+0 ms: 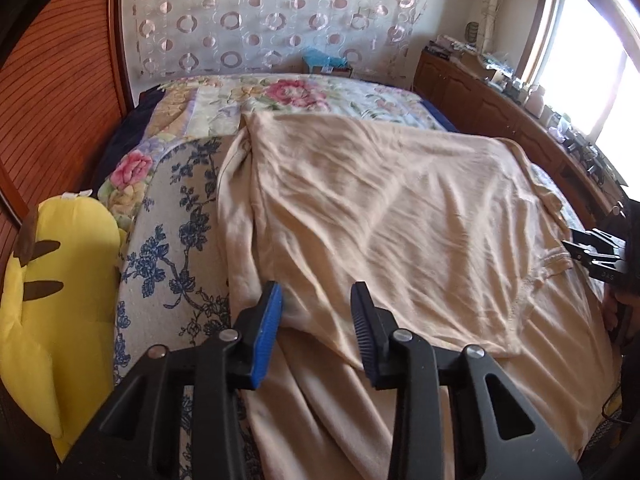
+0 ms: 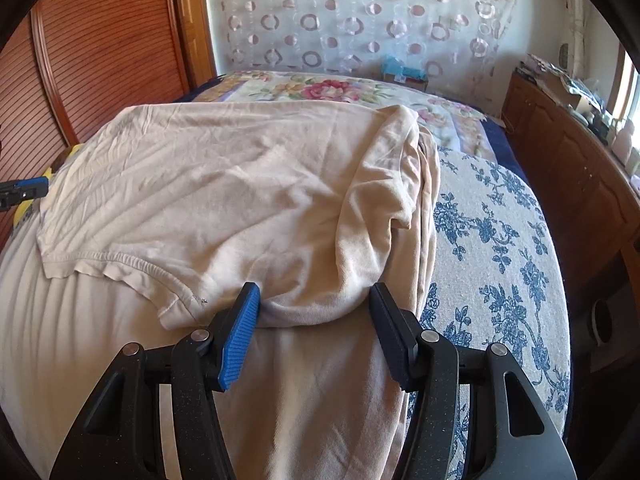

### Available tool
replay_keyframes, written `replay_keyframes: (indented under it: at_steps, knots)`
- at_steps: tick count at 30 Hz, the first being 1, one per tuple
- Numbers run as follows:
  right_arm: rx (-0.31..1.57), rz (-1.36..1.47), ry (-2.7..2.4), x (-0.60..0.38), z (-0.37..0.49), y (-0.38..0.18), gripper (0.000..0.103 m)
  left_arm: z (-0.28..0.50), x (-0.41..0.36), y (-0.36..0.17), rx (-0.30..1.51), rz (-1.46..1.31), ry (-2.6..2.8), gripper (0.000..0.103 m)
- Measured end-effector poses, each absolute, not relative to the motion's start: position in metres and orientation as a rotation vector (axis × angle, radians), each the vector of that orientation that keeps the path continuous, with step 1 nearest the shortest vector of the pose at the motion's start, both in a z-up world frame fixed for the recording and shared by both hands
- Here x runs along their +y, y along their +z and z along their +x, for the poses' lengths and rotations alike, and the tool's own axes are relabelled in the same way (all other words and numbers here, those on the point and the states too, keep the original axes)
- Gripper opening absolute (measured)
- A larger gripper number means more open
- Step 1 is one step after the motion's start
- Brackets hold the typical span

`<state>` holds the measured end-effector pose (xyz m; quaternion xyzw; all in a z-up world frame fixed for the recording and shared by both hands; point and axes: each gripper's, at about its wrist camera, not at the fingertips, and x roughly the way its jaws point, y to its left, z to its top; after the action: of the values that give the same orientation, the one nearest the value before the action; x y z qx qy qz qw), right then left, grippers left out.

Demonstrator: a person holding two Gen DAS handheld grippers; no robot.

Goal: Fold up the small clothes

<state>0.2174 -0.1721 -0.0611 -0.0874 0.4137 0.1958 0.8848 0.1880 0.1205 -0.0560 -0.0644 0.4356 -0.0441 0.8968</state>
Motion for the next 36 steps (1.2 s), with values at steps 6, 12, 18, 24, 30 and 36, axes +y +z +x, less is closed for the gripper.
replay_keyframes:
  at_steps: [6,12,18,24,30,36]
  knots:
    - [0.859,-0.180,0.402,-0.173,0.217,-0.061,0.058,0.190,0.125,-0.064,0.924,-0.127,-0.065,0.029]
    - [0.855,-0.159,0.384,-0.178,0.219,-0.059,0.032,0.188,0.123,-0.065,0.920,-0.098,-0.065,0.029]
    - [0.793,-0.187,0.416,-0.174,0.211,-0.047,0.003,0.173,0.115,-0.039,0.815,-0.048,-0.084,0.003]
    - [0.724,-0.155,0.448,-0.175,0.207,-0.023,0.002,0.165,0.116,-0.014,0.749,-0.051,-0.081,0.001]
    - [0.675,-0.128,0.454,-0.182,0.206,-0.006,0.002,0.162,0.129,-0.001,0.705,-0.077,-0.062,0.001]
    - [0.628,-0.075,0.481,-0.191,0.193,0.014,0.002,0.146,0.129,0.010,0.668,-0.086,-0.077,0.001]
